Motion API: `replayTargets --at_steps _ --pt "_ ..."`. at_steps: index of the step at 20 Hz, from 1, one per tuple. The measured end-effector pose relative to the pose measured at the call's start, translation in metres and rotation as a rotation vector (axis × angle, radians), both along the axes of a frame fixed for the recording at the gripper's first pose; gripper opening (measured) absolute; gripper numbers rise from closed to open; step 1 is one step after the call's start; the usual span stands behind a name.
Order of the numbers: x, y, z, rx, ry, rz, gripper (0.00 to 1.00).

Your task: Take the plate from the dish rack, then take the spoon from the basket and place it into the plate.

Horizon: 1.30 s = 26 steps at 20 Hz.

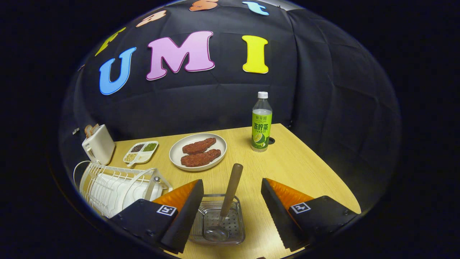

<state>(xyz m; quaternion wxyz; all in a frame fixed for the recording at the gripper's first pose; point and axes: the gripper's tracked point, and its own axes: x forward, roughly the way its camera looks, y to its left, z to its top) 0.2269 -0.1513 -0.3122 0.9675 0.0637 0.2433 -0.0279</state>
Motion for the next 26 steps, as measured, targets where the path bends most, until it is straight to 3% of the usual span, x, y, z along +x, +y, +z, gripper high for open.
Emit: replayTargets --at_steps 3,5,9,11,13,14,18,26 --pt "0.013 0.006 -0.012 0.047 0.010 0.026 0.98" --pt "0.015 0.010 -0.017 0.076 0.021 0.043 0.89" --pt "0.015 0.014 -0.018 0.127 0.037 0.027 0.65" --pt "0.017 0.008 -0.017 0.115 0.035 0.003 0.49" --pt "0.014 0.002 -0.014 0.101 0.039 -0.015 0.22" --pt "0.014 0.002 -0.014 0.102 0.037 -0.021 0.18" --pt "0.010 0.003 0.003 0.088 0.005 -0.028 0.09" --pt "-0.003 -0.002 0.083 0.102 -0.088 -0.053 0.08"
